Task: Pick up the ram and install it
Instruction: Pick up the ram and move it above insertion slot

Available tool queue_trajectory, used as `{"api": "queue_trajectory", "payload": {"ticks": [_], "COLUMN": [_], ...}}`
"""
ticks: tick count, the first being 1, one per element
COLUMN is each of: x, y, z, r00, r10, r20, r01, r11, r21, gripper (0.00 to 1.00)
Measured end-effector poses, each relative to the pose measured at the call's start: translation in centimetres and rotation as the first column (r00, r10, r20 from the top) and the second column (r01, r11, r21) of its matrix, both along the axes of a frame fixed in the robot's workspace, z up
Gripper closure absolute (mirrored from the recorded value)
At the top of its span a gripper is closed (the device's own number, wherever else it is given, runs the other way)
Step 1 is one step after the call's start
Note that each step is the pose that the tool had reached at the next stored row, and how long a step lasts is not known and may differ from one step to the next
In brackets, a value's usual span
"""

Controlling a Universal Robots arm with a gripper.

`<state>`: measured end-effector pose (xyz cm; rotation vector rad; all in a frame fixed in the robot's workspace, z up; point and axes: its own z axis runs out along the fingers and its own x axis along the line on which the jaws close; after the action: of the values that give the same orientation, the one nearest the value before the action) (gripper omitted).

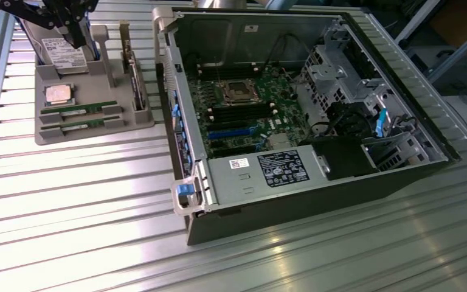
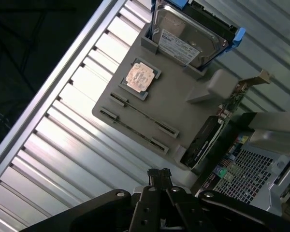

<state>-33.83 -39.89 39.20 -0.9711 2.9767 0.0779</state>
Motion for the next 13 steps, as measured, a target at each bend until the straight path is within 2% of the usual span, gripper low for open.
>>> {"api": "queue_trajectory", "payload": {"ticks": [13], "x": [0.00], "y": [0.00], "z": [0.00], "r00": [0.9973], "r10": [0.073], "r20": [0.0000], "r01": [-0.073], "r11": [0.9973], "r21": [0.0000], "gripper": [0.89]}}
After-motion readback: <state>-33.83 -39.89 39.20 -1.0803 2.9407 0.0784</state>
